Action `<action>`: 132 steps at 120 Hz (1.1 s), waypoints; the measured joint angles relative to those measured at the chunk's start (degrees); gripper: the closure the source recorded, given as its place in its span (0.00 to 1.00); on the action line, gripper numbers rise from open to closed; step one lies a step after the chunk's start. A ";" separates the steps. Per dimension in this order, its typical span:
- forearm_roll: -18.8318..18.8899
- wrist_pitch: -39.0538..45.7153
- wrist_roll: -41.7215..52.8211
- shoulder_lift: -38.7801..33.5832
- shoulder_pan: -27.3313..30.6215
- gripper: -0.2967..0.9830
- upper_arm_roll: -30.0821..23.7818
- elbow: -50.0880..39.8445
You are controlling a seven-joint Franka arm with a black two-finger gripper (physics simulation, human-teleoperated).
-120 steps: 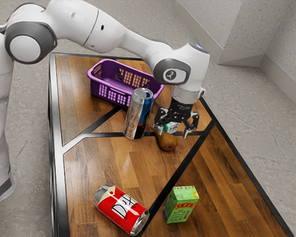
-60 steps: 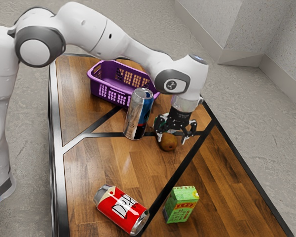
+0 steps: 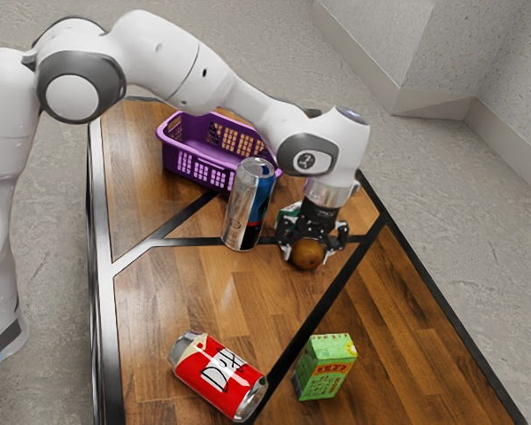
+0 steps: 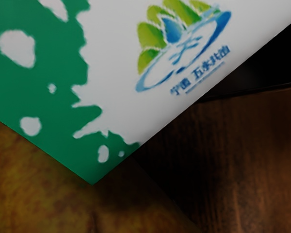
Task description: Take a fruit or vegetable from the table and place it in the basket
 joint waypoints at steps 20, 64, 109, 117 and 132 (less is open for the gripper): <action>-0.19 -0.37 0.13 -0.88 0.03 0.50 -0.15 -0.24; 0.01 -3.52 0.14 -7.22 -0.53 0.50 -3.14 2.56; 2.20 -15.27 1.19 -11.08 -0.28 0.47 15.72 17.17; 2.35 -16.92 1.67 -11.15 1.78 0.47 20.04 17.71; 2.42 -18.91 2.52 -11.08 5.10 0.47 22.45 17.70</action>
